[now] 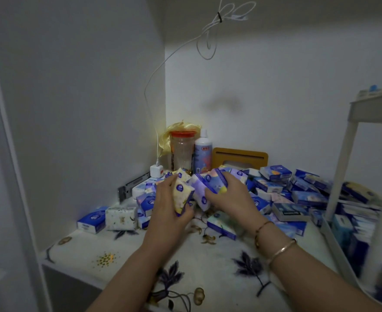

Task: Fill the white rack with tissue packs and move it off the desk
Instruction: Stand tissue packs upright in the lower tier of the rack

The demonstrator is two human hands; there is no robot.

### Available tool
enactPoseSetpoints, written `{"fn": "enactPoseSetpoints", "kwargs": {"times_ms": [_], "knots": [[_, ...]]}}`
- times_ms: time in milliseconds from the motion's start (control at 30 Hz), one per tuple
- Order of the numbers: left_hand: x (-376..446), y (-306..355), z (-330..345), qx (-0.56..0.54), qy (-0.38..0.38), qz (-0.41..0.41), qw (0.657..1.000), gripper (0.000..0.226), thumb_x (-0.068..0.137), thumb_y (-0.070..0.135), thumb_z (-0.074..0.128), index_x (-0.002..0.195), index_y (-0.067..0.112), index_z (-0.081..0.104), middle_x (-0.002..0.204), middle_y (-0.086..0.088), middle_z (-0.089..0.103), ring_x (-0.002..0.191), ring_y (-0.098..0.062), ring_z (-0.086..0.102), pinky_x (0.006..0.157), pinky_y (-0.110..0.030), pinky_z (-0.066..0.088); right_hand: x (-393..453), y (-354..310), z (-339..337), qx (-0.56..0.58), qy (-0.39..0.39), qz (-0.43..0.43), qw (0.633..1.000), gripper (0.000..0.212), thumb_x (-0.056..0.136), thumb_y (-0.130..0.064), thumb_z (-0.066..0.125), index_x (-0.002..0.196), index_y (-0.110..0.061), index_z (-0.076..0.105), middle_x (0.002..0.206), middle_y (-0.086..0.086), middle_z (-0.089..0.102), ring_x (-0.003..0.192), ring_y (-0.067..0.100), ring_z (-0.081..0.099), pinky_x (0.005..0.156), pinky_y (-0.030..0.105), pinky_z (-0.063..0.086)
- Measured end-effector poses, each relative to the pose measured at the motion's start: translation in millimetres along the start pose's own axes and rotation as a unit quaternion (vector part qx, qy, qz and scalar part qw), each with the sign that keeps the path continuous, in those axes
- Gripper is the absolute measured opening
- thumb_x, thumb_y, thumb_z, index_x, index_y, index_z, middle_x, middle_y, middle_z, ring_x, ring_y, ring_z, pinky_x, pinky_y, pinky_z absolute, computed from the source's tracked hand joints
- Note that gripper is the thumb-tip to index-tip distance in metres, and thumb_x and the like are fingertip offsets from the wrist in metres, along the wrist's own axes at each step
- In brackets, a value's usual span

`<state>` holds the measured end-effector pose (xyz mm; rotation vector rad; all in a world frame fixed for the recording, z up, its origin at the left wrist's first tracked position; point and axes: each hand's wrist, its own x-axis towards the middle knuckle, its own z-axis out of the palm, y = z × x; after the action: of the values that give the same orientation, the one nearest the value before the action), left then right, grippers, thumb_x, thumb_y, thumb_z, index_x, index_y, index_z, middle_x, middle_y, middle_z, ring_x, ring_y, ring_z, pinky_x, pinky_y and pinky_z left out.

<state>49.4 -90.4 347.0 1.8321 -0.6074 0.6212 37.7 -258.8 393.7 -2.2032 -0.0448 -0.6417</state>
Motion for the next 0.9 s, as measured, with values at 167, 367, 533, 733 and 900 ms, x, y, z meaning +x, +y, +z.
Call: {"fn": "enactPoseSetpoints", "kwargs": {"times_ms": [167, 367, 533, 733, 900], "knots": [[-4, 4, 2, -0.002, -0.045, 0.024, 0.999, 0.065, 0.081, 0.024, 0.070, 0.131, 0.041, 0.033, 0.125, 0.013, 0.043, 0.114, -0.006, 0.050, 0.094, -0.034, 0.049, -3, -11, -15, 0.047, -0.140, 0.073, 0.986, 0.028, 0.087, -0.030, 0.066, 0.108, -0.016, 0.054, 0.088, -0.007, 0.055, 0.067, -0.002, 0.050, 0.051, 0.009, 0.044], [-7, 1, 5, 0.079, -0.170, 0.032, 0.982, 0.066, 0.079, 0.025, 0.068, 0.130, 0.040, 0.029, 0.122, 0.015, 0.038, 0.112, -0.004, 0.043, 0.090, -0.017, 0.043, -2, -12, -15, 0.054, -0.151, 0.117, 0.980, 0.077, 0.083, -0.047, 0.067, 0.145, -0.015, 0.036, 0.133, 0.010, 0.056, 0.059, 0.008, 0.060, 0.043, 0.017, 0.047], [-8, -4, 7, 0.070, -0.166, 0.007, 0.984, 0.061, 0.080, 0.033, 0.070, 0.129, 0.038, 0.033, 0.121, 0.013, 0.046, 0.108, -0.005, 0.048, 0.086, -0.017, 0.044, -5, -15, -11, 0.097, -0.131, 0.129, 0.978, 0.064, 0.090, -0.050, 0.056, 0.138, -0.010, 0.044, 0.133, 0.009, 0.054, 0.067, 0.015, 0.064, 0.061, 0.030, 0.058], [-5, 15, 5, -0.066, -0.083, -0.081, 0.991, 0.038, 0.085, 0.031, 0.069, 0.112, 0.021, 0.044, 0.107, 0.010, 0.063, 0.091, 0.006, 0.060, 0.074, -0.014, 0.050, -5, -30, 1, 0.142, -0.137, 0.132, 0.971, 0.028, 0.097, -0.027, 0.038, 0.122, -0.018, 0.047, 0.121, 0.014, 0.057, 0.110, 0.029, 0.057, 0.100, 0.046, 0.045], [1, 36, 4, -0.142, -0.013, -0.114, 0.983, 0.037, 0.085, 0.024, 0.069, 0.109, 0.030, 0.041, 0.108, 0.016, 0.061, 0.089, 0.014, 0.060, 0.073, -0.012, 0.051, -3, -49, -3, 0.190, -0.167, 0.099, 0.963, 0.022, 0.097, -0.034, 0.047, 0.111, -0.020, 0.056, 0.115, 0.006, 0.061, 0.103, 0.017, 0.059, 0.089, 0.032, 0.048]]}}
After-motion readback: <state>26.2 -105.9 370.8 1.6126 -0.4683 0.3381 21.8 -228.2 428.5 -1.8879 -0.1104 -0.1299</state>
